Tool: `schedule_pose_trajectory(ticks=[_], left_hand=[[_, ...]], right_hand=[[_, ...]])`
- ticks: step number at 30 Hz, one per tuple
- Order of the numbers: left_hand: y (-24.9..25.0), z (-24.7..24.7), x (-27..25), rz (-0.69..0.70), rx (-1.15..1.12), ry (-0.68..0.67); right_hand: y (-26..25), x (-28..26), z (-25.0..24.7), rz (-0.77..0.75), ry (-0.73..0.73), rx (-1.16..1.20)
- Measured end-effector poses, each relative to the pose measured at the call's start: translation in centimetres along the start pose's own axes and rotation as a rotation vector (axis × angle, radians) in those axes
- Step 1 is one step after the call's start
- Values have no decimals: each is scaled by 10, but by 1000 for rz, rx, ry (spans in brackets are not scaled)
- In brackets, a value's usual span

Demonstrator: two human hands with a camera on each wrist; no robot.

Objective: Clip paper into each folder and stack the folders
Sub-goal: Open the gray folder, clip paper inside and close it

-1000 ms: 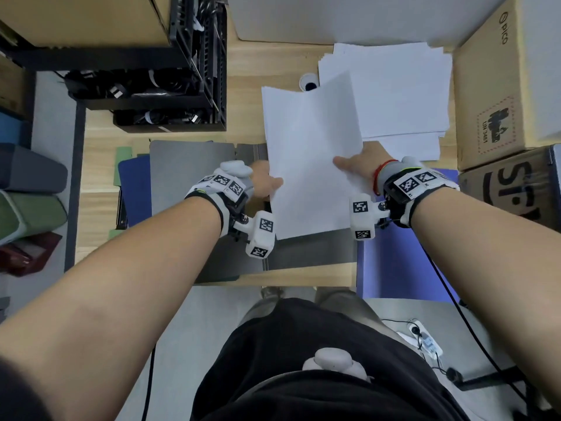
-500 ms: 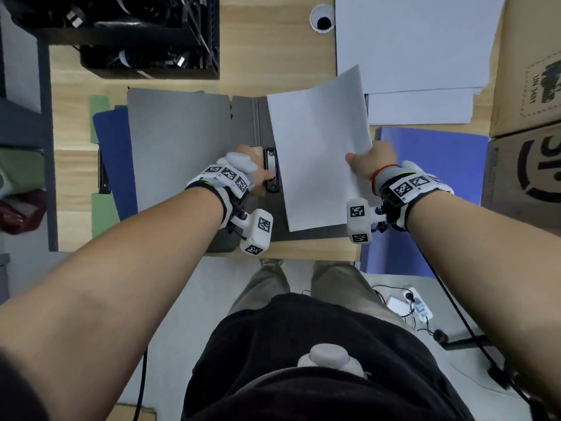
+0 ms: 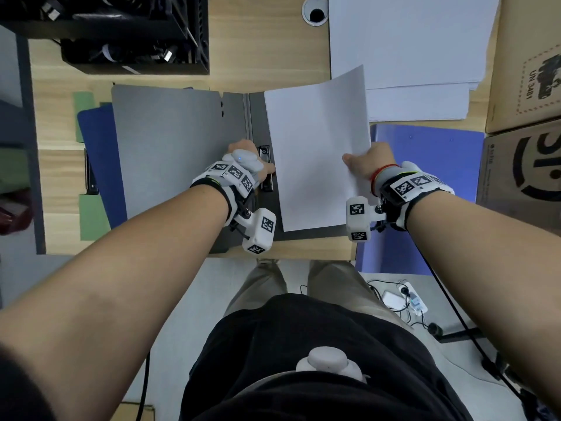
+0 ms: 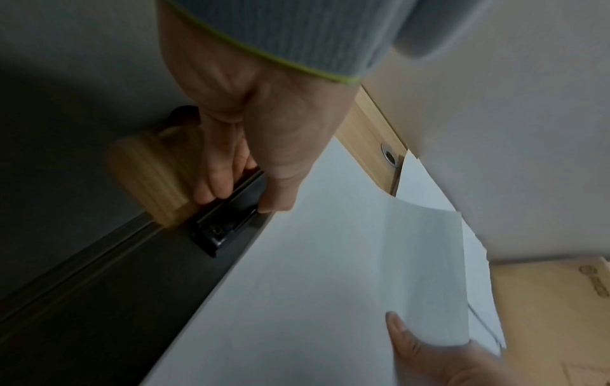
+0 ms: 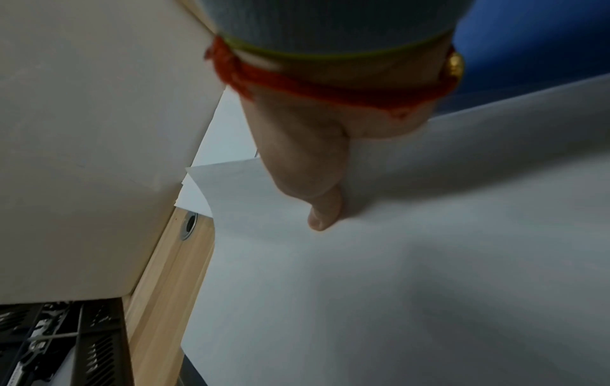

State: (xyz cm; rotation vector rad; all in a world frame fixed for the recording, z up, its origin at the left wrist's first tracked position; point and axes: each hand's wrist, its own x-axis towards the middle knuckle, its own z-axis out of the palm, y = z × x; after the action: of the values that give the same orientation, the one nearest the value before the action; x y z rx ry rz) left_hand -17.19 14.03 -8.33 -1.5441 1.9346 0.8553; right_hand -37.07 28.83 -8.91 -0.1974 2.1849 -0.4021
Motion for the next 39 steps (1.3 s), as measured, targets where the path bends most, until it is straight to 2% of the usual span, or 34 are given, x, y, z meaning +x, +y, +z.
schedule_pose_trajectory(ticks=[5, 9, 11, 13, 14, 16, 19, 22, 25, 28, 35, 39], left_hand=[[-6, -4, 6, -27, -132, -85], [-16, -8, 5, -9, -338, -131], [-20, -10, 4, 16, -320, -104], [-22, -13, 3, 4, -325, -134], [-23, -17, 2, -23, -418, -187], [-23, -22, 4, -114, -756, -333], [-21, -26, 1, -163, -909, -392], [-21, -21, -2, -165, -931, -406], [-21, -13, 0, -95, -790, -261], [-19, -13, 2, -118, -824, -287], [-24, -7, 8, -58, -584, -197], [-16, -9, 3, -32, -359, -136]], right_hand=[[6, 3, -2, -2, -31, 44], [7, 1, -2, 0, -76, 87], [7, 0, 1, -9, -94, 99], [6, -2, 5, -21, -94, 96], [5, -3, 7, -24, -85, 68], [4, -4, 10, -37, -61, 0], [2, -5, 15, -54, -33, -39], [3, -7, 20, -66, -16, -36], [6, -10, 23, -59, -21, -20], [7, -12, 27, -45, -7, -15], [8, -16, 25, -20, -29, -23], [9, -15, 25, -22, -40, -13]])
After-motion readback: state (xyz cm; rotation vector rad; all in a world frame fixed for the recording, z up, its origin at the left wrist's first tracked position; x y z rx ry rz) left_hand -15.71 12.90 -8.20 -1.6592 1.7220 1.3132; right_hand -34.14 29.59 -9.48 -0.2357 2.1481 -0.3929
